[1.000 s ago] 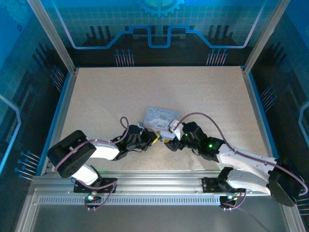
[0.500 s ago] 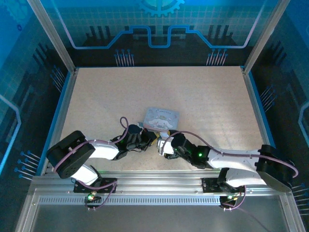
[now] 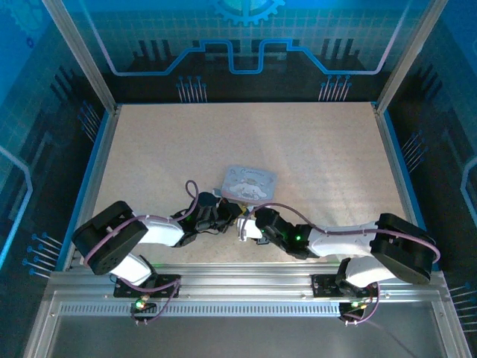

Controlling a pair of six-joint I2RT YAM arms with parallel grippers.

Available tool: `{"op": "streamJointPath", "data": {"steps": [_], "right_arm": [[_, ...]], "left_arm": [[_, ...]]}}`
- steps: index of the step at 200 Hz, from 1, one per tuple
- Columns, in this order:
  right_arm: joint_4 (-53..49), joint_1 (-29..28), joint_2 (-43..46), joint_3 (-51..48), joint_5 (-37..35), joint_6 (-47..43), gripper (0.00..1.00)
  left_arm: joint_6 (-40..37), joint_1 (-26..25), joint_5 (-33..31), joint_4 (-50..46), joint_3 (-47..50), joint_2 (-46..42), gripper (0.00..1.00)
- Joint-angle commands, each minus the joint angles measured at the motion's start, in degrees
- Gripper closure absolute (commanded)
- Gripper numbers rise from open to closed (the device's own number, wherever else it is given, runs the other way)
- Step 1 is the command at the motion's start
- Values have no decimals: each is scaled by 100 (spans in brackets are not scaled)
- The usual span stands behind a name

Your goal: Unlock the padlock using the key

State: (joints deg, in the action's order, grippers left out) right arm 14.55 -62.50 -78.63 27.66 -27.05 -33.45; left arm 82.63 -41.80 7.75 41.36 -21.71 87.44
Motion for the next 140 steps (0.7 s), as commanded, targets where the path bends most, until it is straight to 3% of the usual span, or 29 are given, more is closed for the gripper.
{"op": "streamJointPath", "data": {"steps": [1, 88, 140], "right_arm": [[268, -103, -82, 177, -73, 50, 50], [294, -114, -195, 249, -156, 67, 73], [364, -109, -371, 336, -312, 67, 79]], "left_arm": [[62, 31, 130, 378, -131, 69, 94], [73, 30, 138, 423, -119, 98, 94], [68, 30, 141, 433, -114, 96, 94]]}}
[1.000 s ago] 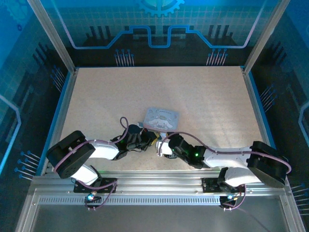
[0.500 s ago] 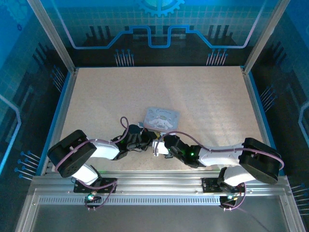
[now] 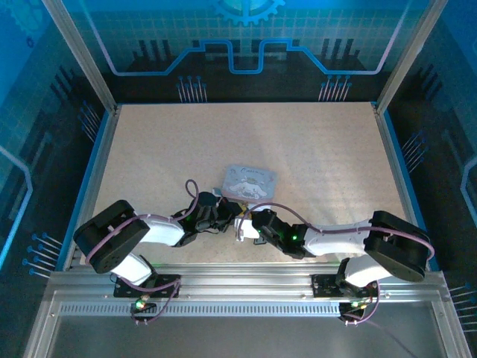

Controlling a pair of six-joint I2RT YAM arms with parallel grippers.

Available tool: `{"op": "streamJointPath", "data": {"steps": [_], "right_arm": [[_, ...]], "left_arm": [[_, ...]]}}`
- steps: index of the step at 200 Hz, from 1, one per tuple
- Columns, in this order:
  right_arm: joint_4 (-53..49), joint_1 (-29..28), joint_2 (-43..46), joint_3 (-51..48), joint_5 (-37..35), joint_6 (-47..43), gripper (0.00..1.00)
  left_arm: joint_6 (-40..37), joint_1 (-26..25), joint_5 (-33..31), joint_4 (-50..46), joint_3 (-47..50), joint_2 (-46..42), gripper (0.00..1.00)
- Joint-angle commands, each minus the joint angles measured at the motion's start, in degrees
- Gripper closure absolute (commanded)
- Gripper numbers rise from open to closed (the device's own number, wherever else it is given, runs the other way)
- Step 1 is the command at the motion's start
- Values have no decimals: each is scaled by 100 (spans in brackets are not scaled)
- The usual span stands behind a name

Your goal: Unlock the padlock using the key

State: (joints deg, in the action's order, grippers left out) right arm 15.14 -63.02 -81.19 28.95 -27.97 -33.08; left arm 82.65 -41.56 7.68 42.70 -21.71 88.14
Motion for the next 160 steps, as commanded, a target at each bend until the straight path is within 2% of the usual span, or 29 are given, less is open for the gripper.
{"op": "streamJointPath", "data": {"steps": [1, 69, 109, 160], "right_arm": [[310, -60, -123, 205, -227, 30, 79], [490, -11, -145, 271, -202, 237, 88], [482, 53, -111, 305, -125, 480, 98], [474, 123, 4, 252, -59, 1050, 100]], "left_arm": [[71, 7, 147, 300, -114, 27, 94], [78, 5, 146, 336, -87, 27, 94], [84, 5, 145, 360, -73, 16, 94], [80, 7, 128, 359, -61, 23, 94]]}}
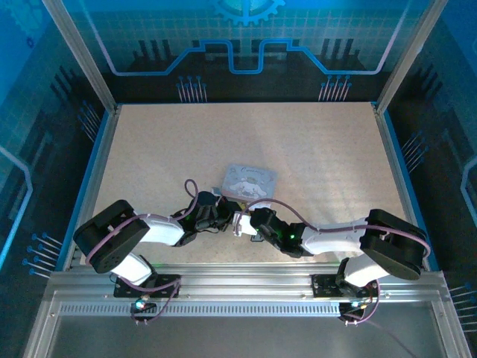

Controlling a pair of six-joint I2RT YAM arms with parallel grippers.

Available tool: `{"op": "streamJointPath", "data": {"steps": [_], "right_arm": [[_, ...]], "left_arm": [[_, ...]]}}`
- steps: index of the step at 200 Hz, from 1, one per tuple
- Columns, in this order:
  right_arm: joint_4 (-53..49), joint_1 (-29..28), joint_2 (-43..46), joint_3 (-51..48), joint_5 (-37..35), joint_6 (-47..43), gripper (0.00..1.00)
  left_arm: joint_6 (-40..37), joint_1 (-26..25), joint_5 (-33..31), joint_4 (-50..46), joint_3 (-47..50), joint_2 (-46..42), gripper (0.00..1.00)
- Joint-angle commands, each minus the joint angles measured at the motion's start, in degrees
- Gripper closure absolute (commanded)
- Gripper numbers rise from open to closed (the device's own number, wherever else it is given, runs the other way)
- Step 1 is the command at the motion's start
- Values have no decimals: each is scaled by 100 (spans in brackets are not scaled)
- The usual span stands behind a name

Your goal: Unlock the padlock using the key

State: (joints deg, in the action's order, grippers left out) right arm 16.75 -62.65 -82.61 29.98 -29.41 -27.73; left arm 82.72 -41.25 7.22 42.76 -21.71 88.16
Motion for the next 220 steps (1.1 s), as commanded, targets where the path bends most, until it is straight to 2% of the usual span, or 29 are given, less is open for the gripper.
{"op": "streamJointPath", "data": {"steps": [1, 98, 122, 187, 220], "right_arm": [[311, 86, 147, 145, 85, 536, 100], [112, 306, 212, 319, 537, 3387, 100], [-403, 313, 325, 534, 538, 3793, 100], [-354, 751, 674, 367, 1688, 5289, 100], [260, 986, 623, 79, 2167, 6106, 100]], "left_arm": [[76, -28, 174, 354, -61, 19, 94], [49, -28, 158, 318, -69, 36, 94], [35, -24, 148, 299, -73, 35, 94], [19, -33, 156, 248, -104, 42, 95], [3, -36, 165, 211, -122, 28, 94]]}}
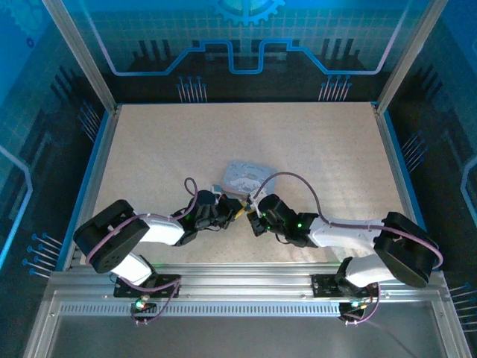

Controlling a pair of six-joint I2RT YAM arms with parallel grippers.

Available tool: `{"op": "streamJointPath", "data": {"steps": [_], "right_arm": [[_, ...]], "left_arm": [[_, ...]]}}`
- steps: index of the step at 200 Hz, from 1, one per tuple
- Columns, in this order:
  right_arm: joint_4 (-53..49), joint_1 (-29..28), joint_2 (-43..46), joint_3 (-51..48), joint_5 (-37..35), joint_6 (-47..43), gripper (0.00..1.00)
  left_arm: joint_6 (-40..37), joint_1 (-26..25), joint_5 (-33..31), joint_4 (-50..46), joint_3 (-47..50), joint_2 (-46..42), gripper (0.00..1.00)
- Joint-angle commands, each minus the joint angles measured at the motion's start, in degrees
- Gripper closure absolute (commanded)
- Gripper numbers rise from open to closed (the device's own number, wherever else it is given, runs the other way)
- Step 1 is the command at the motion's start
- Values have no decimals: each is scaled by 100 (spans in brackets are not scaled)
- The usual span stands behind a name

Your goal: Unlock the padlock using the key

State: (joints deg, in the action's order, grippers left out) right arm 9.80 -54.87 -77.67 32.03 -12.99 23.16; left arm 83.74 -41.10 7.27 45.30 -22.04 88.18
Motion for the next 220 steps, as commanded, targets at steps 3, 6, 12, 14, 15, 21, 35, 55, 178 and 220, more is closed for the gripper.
{"op": "streamJointPath", "data": {"steps": [3, 6, 12, 14, 15, 21, 35, 55, 178, 220], "right_arm": [[1005, 224, 108, -152, 556, 1091, 100], [1050, 235, 83, -174, 594, 1170, 100], [1134, 249, 41, -204, 651, 1286, 100], [1155, 260, 21, -219, 669, 1318, 100], [1164, 259, 9, -221, 672, 1329, 100], [1221, 258, -36, -237, 717, 1410, 100], [1286, 259, -126, -256, 771, 1569, 100], [1403, 259, -195, -296, 755, 1673, 100], [1180, 266, -204, -450, 614, 2258, 100], [1271, 266, -135, -569, 595, 2410, 100]], "left_arm": [[-102, -52, 160, -41, -90, 24, 94], [-108, -49, 161, -39, -85, 24, 95], [-111, -55, 161, -43, -87, 19, 95], [-108, -56, 161, -46, -89, 16, 94], [-106, -56, 161, -51, -89, 15, 95], [-115, -52, 157, -59, -88, 20, 94], [-123, -55, 152, -82, -85, 13, 95], [-131, -49, 147, -100, -94, 22, 95], [-227, -46, 7, -169, 42, -17, 69], [-380, -32, -65, -485, 64, -305, 58]]}}
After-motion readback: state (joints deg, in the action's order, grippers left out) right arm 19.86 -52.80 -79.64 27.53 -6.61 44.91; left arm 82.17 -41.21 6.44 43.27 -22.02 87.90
